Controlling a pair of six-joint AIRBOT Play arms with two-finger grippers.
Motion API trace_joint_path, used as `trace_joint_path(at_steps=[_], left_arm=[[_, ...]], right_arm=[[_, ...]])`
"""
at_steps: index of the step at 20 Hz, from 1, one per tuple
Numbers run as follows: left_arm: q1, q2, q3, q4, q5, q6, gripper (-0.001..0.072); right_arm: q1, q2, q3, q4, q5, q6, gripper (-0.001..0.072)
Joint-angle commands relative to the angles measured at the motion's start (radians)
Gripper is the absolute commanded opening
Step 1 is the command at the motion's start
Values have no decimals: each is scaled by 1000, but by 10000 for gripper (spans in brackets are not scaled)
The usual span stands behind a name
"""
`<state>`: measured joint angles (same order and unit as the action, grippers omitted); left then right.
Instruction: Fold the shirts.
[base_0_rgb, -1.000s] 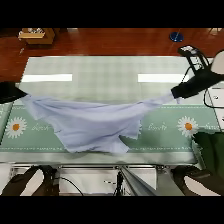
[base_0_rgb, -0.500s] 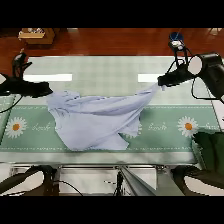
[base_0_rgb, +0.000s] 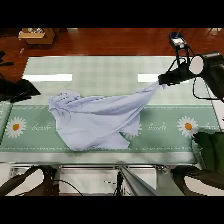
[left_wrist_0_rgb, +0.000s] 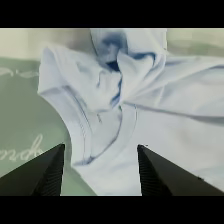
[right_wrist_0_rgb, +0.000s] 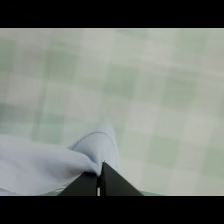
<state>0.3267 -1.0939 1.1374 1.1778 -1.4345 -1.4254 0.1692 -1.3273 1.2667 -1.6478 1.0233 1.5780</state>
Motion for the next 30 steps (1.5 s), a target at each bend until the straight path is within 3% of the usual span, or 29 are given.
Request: trace_joint_path(at_steps=[1, 7, 8, 10, 15, 21, 26, 27, 29, 30], left_arm=[[23, 175, -130, -17, -155, -39, 548], [-29, 430, -607, -242, -208, -98, 557], [-47, 449, -671, -244, -208, -116, 648], [-80, 466, -770, -248, -187, -144, 676], [-154, 462, -862, -312, 22, -174, 676], [-225, 383, -921, -327, 167, -176, 675], [-349, 256, -921, -420, 437, -176, 654], [-383, 211, -921, -454, 492, -176, 535], [-433, 130, -915, -546, 549, -97, 18], [-438, 110, -902, -589, 539, -19, 24]], right_arm=[[0, 4, 0, -35, 11, -42, 15], [0, 3, 0, -20, -14, -42, 15], [0, 4, 0, -17, -11, -42, 15], [0, 3, 0, -8, -3, -42, 15], [0, 3, -1, -7, 10, -42, 15], [0, 3, 0, -7, 16, -42, 15], [0, 3, -1, -6, 16, -42, 15], [0, 4, -1, -7, 17, -42, 15], [0, 4, 0, -9, 24, -43, 15], [0, 5, 0, -12, 31, -49, 15]])
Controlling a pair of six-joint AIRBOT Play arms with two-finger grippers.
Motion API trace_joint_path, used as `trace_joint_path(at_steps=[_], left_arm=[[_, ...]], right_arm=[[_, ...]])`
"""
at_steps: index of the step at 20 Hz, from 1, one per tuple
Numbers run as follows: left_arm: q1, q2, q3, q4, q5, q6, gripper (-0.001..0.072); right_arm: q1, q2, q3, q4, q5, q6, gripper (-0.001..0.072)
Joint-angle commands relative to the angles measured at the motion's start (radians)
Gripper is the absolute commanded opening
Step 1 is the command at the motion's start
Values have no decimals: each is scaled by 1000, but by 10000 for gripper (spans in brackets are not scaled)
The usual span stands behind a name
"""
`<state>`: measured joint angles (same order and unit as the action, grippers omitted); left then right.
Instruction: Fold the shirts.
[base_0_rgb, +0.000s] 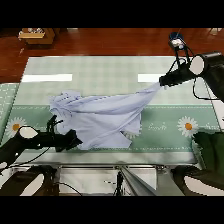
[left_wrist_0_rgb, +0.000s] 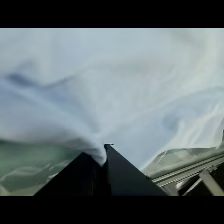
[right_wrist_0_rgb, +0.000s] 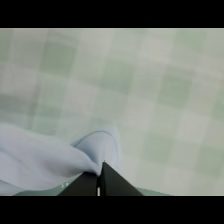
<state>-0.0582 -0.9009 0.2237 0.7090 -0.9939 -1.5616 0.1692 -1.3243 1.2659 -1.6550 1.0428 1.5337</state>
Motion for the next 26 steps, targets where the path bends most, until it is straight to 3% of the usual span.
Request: trace_joint_path(at_steps=[1, 4, 10, 15, 19, 23, 26], left_arm=[[-51, -82, 36, -135, 74, 166, 23], [-26, 38, 182, -132, -7, 224, 22], [249, 407, 704, -64, -37, 169, 22], [462, 446, 1125, 65, -142, 212, 22], [512, 446, 1344, 114, -166, 226, 22], [512, 447, 1529, 153, -334, 212, 21], [512, 446, 1688, 283, -486, 105, 21]], right_arm=[[0, 9, 0, -14, 19, -22, 15], [0, 91, 0, -106, 26, -28, 15], [0, 421, 0, -232, 69, -18, 15], [0, 687, 72, -241, 100, 92, 15], [0, 771, 273, -230, 109, 148, 14], [0, 773, 484, -232, 270, 144, 14], [0, 774, 579, -232, 520, 131, 14]])
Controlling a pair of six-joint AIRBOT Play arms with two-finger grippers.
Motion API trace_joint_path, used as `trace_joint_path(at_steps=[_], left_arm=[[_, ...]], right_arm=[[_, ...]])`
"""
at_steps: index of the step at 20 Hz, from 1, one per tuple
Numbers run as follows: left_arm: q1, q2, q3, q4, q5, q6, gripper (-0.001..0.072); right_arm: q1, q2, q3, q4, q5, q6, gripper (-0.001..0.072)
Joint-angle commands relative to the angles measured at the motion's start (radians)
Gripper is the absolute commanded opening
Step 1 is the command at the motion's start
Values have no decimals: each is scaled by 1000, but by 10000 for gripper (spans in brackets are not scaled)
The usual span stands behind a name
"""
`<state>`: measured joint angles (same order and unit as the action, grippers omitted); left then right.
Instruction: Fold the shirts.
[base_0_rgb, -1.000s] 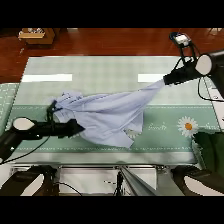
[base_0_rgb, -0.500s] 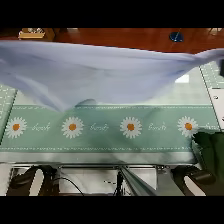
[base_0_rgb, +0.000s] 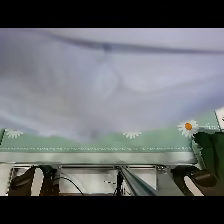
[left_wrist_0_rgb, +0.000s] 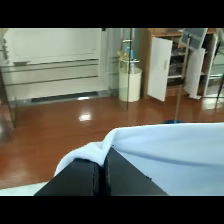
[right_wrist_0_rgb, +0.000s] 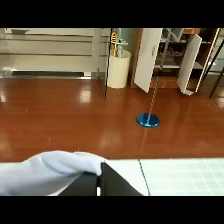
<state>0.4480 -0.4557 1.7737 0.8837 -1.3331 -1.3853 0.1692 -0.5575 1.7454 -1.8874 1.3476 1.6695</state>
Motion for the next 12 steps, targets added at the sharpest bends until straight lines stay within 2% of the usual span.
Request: trace_joint_path(at_steps=[1, 3, 5, 7, 10, 12], left_arm=[[5, -1, 181, 139, -203, -75, 21], [6, -11, 240, 197, -330, -76, 21], [6, -38, 235, 232, -511, -75, 21], [7, -51, 187, 220, -508, -86, 21], [6, -64, 20, 220, -508, -83, 21], [6, -72, -159, 224, -499, -37, 20]], right_arm=[[0, 7, 113, -1, 331, -23, 14], [0, 3, 108, 2, 509, -79, 14], [0, -11, 108, 18, 509, -88, 14], [0, -59, 86, 13, 509, -98, 14], [0, -140, -77, 35, 507, -129, 14], [0, -223, -232, 39, 473, -173, 15]])
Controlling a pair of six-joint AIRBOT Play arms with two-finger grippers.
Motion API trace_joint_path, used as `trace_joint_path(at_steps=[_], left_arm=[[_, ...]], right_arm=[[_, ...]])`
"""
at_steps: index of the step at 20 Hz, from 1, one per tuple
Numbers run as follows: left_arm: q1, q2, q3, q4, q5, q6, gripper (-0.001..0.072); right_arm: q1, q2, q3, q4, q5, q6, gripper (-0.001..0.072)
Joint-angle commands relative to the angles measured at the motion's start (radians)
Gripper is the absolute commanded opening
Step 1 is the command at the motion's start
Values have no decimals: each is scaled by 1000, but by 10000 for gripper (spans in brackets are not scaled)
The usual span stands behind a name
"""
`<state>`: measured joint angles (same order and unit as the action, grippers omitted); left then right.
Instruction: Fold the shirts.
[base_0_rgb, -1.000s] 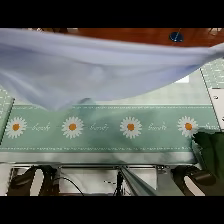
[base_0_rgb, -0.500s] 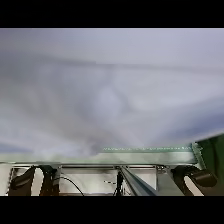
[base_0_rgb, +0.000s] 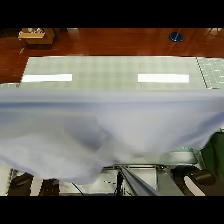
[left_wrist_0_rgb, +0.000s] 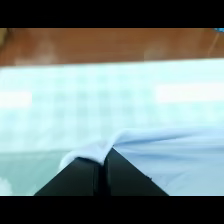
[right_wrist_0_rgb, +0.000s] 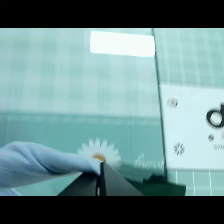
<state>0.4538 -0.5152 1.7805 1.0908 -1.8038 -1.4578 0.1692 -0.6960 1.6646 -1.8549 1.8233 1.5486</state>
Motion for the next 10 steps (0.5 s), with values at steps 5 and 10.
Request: trace_joint_path(at_steps=[5, 10], left_arm=[[0, -64, -670, 13, 310, 38, 20], [-60, -206, -891, -100, 724, 198, 21]], right_arm=[[0, -372, -340, 12, -325, -76, 15], [0, -601, -340, 13, -678, 24, 15]])
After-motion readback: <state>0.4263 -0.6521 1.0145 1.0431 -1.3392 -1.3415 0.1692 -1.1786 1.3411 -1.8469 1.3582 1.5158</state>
